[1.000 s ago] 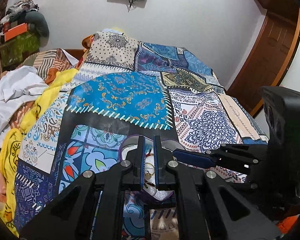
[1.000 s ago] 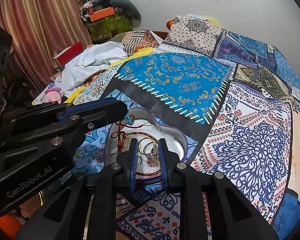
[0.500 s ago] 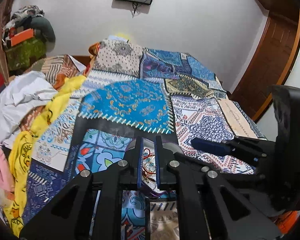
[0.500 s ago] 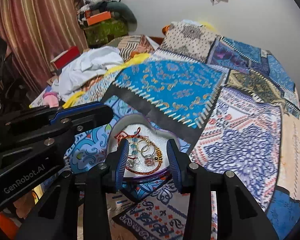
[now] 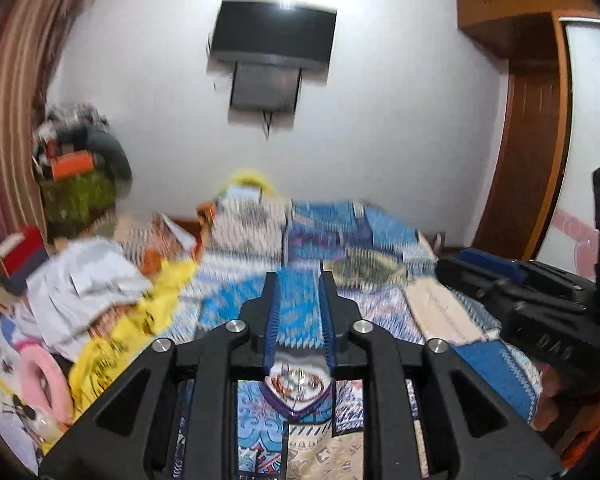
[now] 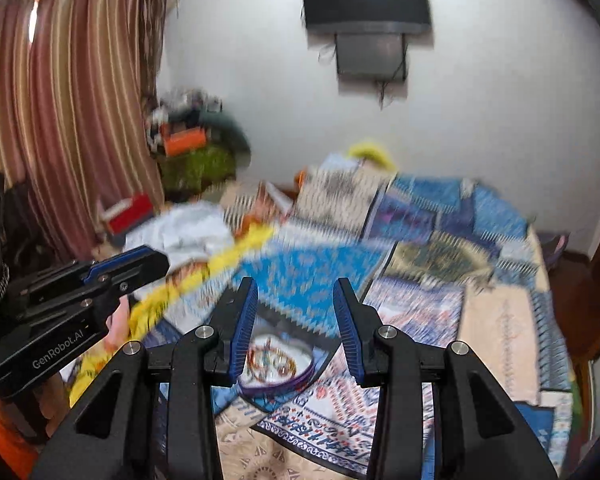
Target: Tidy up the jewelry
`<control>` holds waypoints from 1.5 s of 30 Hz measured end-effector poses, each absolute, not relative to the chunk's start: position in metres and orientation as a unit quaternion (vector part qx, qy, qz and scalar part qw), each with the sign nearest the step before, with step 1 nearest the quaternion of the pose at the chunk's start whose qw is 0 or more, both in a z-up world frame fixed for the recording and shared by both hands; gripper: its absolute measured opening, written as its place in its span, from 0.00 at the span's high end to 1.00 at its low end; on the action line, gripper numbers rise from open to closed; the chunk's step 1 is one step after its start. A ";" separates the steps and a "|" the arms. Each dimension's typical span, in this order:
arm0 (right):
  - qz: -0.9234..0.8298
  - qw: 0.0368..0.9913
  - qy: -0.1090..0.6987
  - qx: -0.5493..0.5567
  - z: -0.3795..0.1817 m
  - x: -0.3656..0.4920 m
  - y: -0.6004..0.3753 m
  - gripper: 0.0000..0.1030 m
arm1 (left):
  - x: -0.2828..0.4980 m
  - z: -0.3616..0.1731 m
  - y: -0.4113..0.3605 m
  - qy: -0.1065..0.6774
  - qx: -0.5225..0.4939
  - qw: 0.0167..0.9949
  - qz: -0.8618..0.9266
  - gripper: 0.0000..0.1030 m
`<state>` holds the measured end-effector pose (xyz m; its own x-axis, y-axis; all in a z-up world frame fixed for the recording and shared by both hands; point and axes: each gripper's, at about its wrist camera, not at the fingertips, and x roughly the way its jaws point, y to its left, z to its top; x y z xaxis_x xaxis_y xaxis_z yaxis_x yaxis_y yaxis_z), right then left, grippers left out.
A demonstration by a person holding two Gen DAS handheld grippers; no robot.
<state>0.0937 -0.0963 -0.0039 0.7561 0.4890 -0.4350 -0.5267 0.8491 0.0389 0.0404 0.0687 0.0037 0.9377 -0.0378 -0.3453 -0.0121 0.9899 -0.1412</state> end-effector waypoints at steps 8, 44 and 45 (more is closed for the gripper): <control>0.257 0.962 0.092 -0.018 0.052 0.018 -0.117 0.53 | -0.029 0.047 0.060 0.078 -0.064 0.995 0.026 0.46; 0.198 0.978 0.062 -0.026 0.041 -0.011 -0.119 0.00 | -0.053 0.036 0.066 0.081 -0.072 0.993 0.051 0.01; 0.198 0.978 0.063 -0.026 0.041 -0.011 -0.119 0.00 | -0.052 0.035 0.066 0.083 -0.073 0.993 0.052 0.01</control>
